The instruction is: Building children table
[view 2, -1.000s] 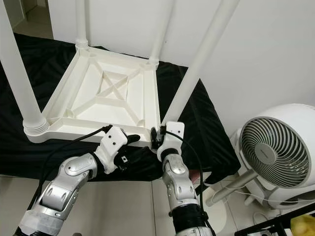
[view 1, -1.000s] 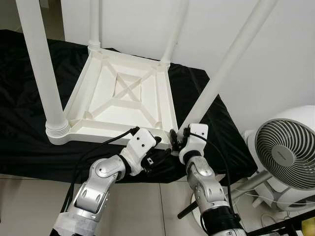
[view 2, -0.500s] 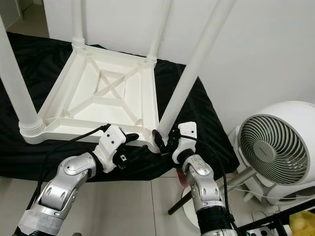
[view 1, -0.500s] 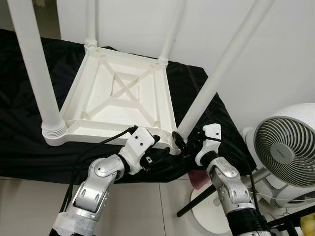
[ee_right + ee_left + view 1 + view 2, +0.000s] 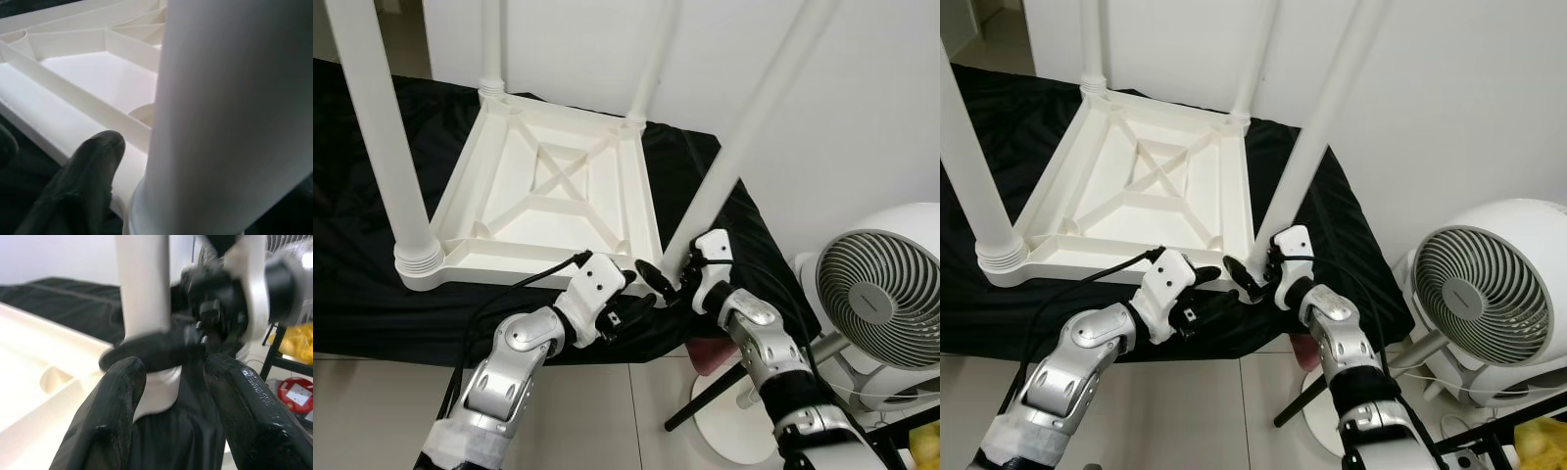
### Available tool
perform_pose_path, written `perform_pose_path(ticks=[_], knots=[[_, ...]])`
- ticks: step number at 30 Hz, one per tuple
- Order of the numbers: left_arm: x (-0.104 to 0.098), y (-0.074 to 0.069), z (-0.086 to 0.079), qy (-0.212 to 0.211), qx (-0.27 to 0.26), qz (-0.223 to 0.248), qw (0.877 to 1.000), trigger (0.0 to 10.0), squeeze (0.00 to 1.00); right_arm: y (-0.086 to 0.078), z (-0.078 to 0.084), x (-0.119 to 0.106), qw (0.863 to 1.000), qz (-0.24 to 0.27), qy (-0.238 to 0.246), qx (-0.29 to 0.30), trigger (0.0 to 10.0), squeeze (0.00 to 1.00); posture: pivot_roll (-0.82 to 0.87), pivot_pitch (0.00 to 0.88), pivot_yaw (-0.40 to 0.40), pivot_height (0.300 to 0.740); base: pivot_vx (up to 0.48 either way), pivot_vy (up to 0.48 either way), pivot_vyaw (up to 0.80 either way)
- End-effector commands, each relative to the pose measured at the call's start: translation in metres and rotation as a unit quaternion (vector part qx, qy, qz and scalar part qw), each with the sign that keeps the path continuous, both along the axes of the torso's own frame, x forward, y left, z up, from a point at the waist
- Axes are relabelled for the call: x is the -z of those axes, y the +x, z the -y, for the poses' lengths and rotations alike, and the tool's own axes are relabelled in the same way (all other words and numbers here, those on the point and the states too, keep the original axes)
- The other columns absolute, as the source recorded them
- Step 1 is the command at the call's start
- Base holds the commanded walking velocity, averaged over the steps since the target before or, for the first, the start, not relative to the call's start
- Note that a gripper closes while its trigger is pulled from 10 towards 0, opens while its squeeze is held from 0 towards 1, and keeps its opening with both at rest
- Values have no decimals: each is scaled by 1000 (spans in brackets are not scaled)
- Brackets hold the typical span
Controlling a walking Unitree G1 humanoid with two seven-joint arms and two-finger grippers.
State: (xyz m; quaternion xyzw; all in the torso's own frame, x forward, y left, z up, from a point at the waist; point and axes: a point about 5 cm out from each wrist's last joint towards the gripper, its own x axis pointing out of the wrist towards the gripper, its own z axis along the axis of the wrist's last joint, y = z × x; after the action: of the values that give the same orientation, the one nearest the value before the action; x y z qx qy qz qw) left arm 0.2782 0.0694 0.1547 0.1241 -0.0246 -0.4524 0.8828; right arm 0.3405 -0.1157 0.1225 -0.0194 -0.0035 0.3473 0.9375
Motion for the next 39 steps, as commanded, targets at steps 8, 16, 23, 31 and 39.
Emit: perform_pose_path(ticks=[8, 16, 23, 31, 39], knots=[[1, -2, 4, -6, -6, 1, 1000, 10000, 0, 1, -5, 14, 999, -17, -22, -23, 0, 0, 153, 0, -198, 740, 0, 0, 0], [2, -3, 4, -8, -8, -1, 1000, 10000, 0, -1, 1, 16, 1000, -23, -1, -9, 0, 0, 144, 0, -202, 740, 0, 0, 0], [3, -1, 4, -10, -10, -4, 1000, 10000, 0, -4, 5, 11, 995, -29, 56, 73, 10000, 0, 132, 16, -204, 740, 0, 0, 0], [2, -1, 2, -11, -14, -5, 1000, 10000, 0, -11, 2, 11, 983, -45, 67, 164, 10000, 0, 128, 21, -203, 740, 0, 0, 0], [1, 1, 2, -17, -19, -6, 1000, 10000, 0, -27, 5, 21, 940, -69, 56, 331, 10000, 0, 122, 20, -203, 740, 0, 0, 0]])
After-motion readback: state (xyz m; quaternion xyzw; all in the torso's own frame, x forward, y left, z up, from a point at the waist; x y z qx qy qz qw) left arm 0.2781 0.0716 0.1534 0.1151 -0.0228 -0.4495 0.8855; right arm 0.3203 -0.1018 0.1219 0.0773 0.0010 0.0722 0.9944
